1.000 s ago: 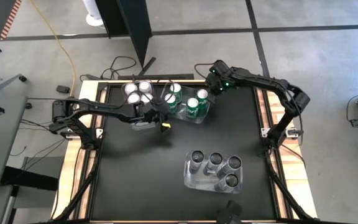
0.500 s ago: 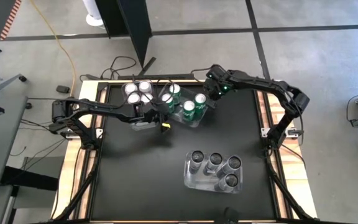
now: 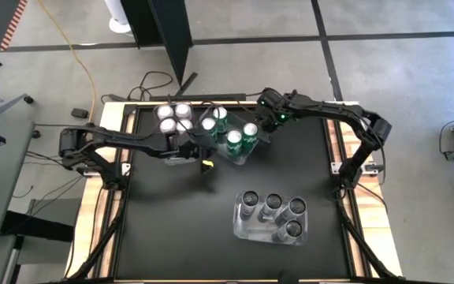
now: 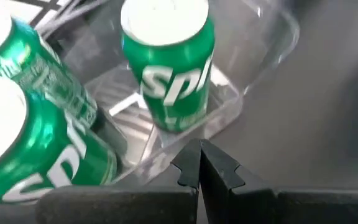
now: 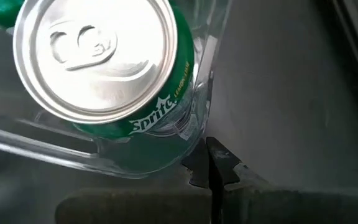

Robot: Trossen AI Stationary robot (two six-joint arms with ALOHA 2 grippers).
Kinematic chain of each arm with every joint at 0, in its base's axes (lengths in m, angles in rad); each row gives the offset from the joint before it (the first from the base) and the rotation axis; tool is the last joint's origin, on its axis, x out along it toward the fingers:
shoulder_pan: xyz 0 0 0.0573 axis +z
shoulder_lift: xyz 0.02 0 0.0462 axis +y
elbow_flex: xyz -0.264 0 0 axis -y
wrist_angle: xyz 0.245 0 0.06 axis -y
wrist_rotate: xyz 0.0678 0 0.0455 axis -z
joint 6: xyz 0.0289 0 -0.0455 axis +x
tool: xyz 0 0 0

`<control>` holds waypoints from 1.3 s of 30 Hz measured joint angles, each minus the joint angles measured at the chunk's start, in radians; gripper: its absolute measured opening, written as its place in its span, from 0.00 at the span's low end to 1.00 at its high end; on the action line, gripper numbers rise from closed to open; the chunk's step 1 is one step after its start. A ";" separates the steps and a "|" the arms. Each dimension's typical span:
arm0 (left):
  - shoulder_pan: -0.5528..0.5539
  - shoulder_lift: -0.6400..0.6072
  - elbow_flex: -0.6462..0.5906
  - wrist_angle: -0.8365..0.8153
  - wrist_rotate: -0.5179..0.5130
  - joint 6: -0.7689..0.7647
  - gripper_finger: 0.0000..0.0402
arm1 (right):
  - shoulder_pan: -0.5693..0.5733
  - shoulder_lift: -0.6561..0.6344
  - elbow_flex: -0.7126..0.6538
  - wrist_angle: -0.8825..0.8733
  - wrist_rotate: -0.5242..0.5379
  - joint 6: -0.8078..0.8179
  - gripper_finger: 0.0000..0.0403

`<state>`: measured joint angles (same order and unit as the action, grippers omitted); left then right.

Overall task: Sort soda cans
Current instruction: Move the top transparent bin to the right side of the top left transparent bin

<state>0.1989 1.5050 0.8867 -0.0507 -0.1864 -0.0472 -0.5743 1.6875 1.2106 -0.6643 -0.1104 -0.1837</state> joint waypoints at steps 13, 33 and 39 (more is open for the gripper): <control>-0.055 -0.153 0.000 -0.014 -0.002 0.037 0.00 | 0.077 0.001 0.000 0.026 -0.002 0.011 0.00; -0.085 -0.147 0.002 -0.047 0.062 0.065 0.00 | 0.171 0.002 0.000 0.083 0.000 -0.034 0.00; -0.124 -0.088 0.002 -0.043 0.075 0.082 0.00 | 0.191 0.002 0.000 0.107 -0.001 -0.035 0.00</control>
<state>0.0748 1.4167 0.8886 -0.0939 -0.1118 0.0346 -0.3829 1.6897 1.2102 -0.5573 -0.1112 -0.2184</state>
